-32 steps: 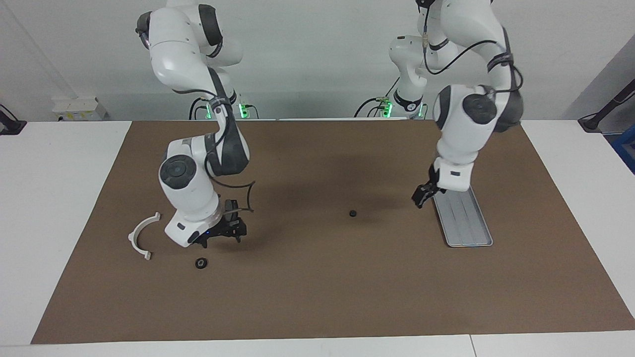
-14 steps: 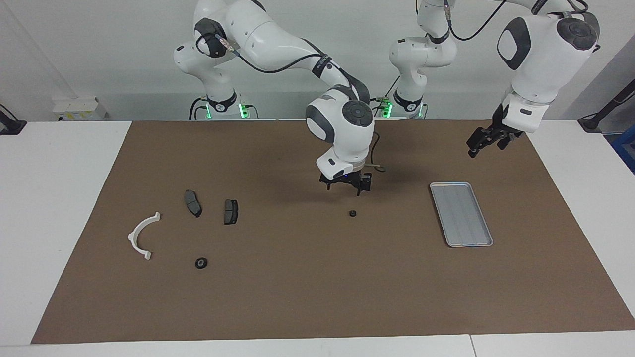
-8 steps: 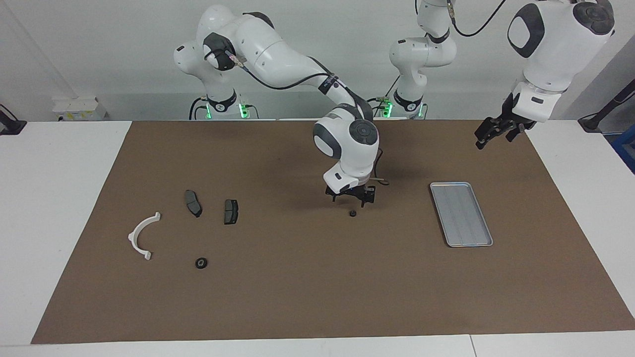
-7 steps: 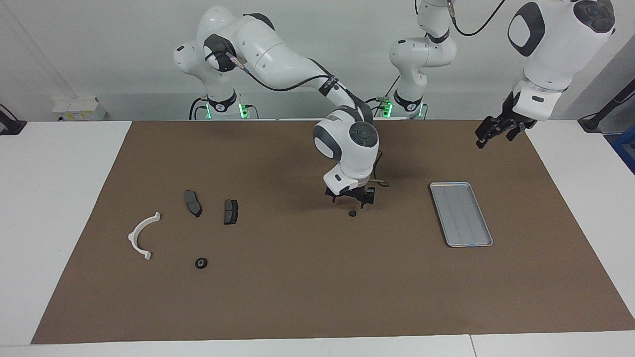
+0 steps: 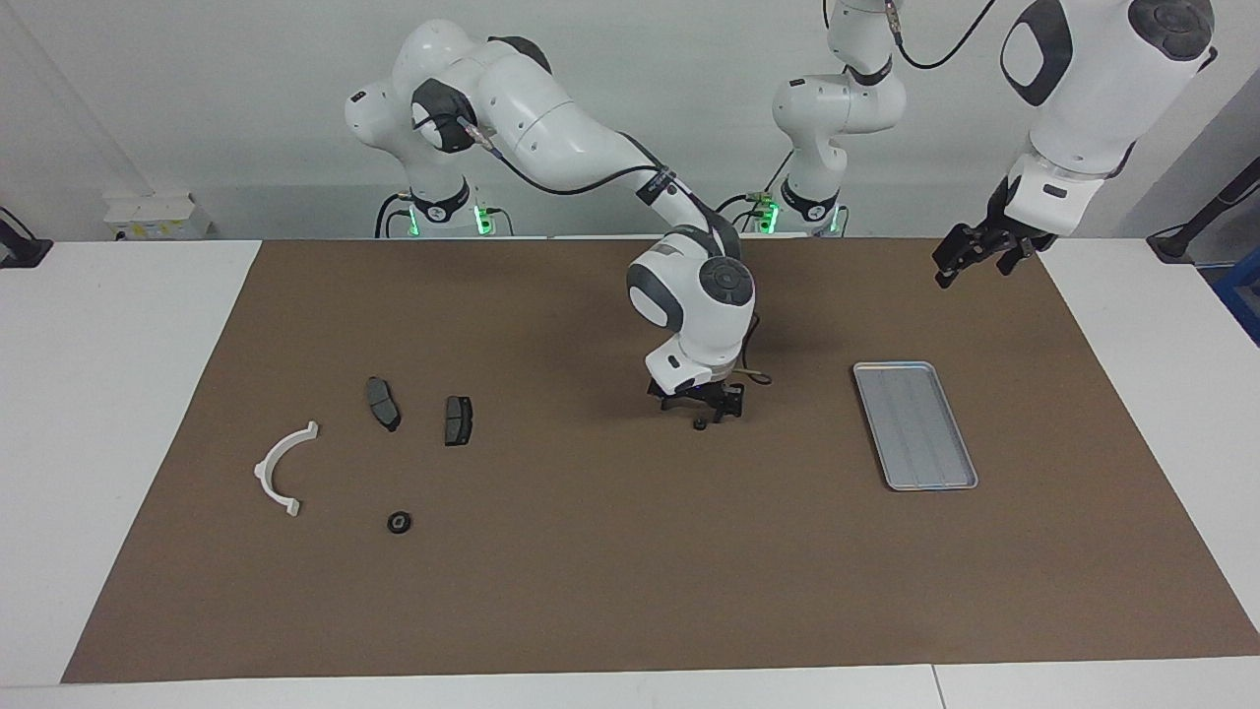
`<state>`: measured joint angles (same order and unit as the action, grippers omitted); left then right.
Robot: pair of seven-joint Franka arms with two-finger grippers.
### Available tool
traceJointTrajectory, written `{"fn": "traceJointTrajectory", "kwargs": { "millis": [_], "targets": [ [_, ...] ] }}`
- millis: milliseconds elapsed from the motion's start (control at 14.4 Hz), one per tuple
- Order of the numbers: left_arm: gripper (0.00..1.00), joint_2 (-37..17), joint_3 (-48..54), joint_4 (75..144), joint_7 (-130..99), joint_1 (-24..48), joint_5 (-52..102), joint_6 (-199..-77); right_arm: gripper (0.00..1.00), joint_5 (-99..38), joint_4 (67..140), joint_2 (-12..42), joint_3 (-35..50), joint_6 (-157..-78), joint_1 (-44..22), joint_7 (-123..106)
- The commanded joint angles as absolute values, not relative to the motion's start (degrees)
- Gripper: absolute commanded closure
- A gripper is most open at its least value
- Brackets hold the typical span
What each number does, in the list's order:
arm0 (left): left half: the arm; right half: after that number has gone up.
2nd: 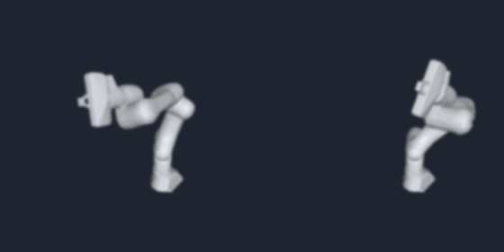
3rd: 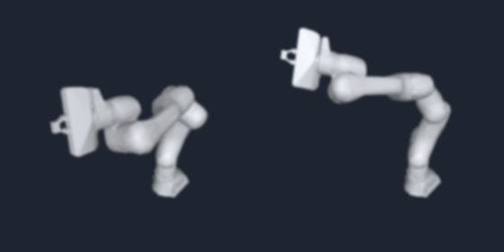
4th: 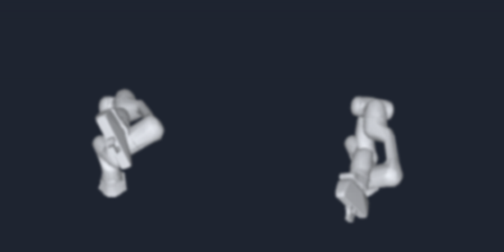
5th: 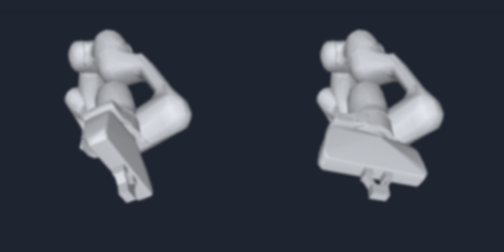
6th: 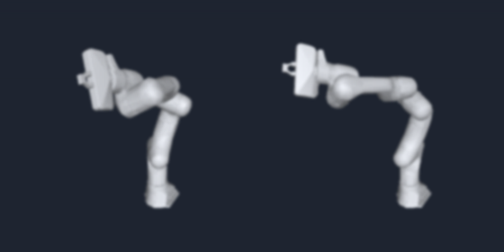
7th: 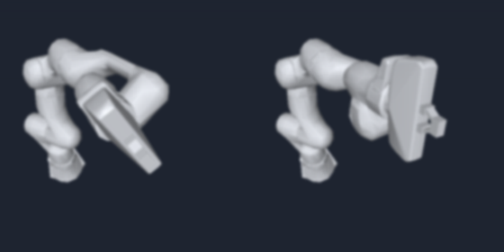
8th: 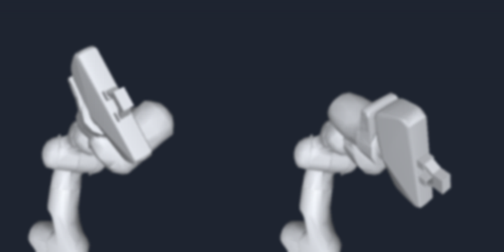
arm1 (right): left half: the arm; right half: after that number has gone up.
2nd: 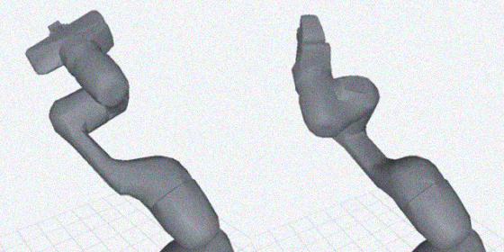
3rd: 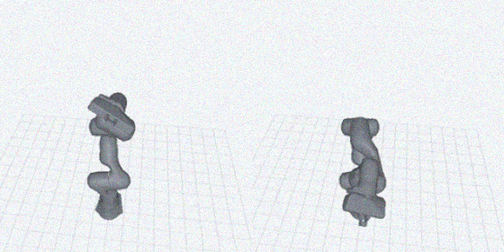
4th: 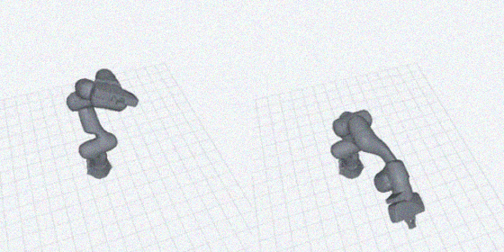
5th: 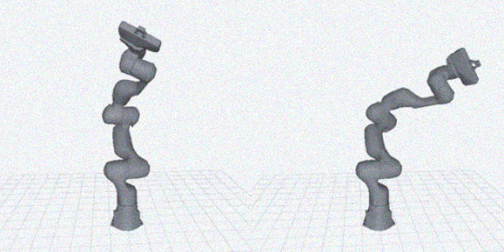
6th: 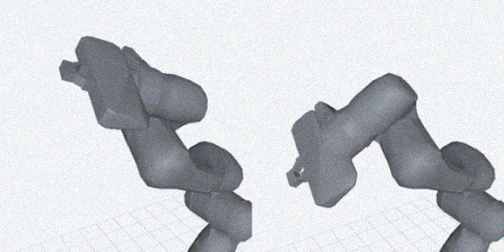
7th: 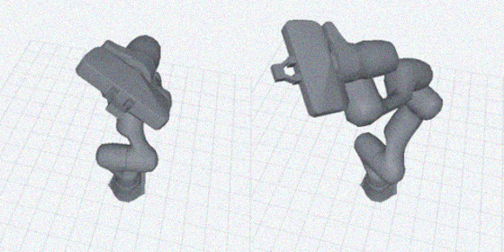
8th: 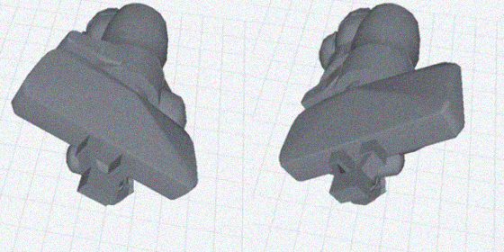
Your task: Place bearing gear from tray to pile
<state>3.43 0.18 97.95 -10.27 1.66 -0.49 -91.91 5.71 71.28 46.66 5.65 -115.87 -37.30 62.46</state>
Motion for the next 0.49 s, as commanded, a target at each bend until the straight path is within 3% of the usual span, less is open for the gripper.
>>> {"fn": "traceJointTrajectory", "kwargs": {
  "millis": [0, 416],
  "targets": [
    [0.00, 4.0, 1.1, 96.9, -9.1, 0.3, -0.4, -90.1, 0.02, 6.6, 69.3, 48.0, 5.5, -115.2, -37.7, 64.4],
    [0.00, 3.8, 0.7, 97.1, -9.1, 0.5, -0.3, -90.4, 0.51, 6.2, 68.4, 48.6, 5.5, -116.3, -37.3, 65.4]
  ]
}}
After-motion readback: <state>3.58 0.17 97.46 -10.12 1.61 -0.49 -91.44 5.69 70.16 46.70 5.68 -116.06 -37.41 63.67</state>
